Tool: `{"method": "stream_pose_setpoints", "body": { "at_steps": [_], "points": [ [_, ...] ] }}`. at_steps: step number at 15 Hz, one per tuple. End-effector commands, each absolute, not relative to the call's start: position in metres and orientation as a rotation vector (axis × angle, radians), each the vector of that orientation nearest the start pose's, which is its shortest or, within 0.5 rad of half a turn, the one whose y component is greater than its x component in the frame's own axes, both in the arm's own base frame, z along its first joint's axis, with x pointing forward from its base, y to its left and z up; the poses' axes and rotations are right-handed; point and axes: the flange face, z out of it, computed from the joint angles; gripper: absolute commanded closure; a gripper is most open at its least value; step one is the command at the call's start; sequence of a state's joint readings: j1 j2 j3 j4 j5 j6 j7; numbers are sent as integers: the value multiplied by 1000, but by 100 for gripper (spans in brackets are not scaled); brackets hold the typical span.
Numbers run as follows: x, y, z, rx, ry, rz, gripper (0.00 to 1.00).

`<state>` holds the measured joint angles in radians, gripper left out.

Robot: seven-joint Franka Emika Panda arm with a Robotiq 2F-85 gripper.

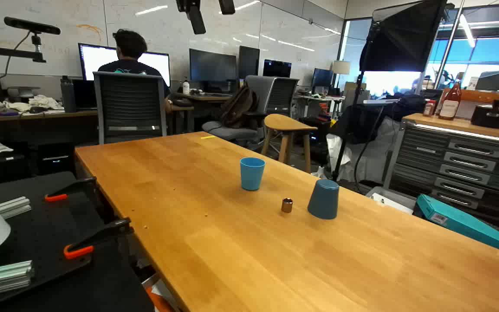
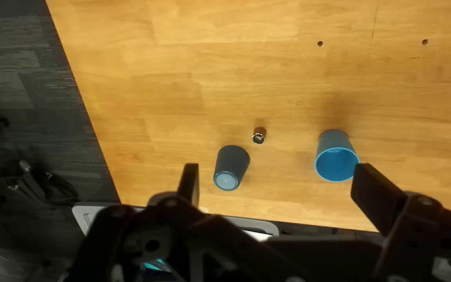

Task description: Pick the silver object on the table and put it in the blue cup

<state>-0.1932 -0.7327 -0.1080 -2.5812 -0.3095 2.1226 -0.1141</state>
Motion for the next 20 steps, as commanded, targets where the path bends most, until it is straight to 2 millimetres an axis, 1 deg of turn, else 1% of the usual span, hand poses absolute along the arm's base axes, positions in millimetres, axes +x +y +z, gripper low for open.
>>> {"method": "stream_pose_setpoints", "body": {
  "at_steps": [1, 5, 6, 7, 10, 14, 17, 19, 20],
  "points": [
    [336, -123, 519, -3379, 73, -392, 0],
    [336, -123, 523, -3379, 75, -406, 0],
    [342, -119, 514, -3398, 71, -389, 0],
    [348, -121, 502, -3396, 93, -359, 0],
    [378, -155, 448, -3327, 223, -224, 0],
    [401, -197, 377, -3202, 380, -36, 0],
    [421, -220, 325, -3099, 508, 59, 0],
    [438, -230, 293, -3049, 598, 119, 0],
    [411, -213, 316, -3078, 549, 85, 0]
  ]
}}
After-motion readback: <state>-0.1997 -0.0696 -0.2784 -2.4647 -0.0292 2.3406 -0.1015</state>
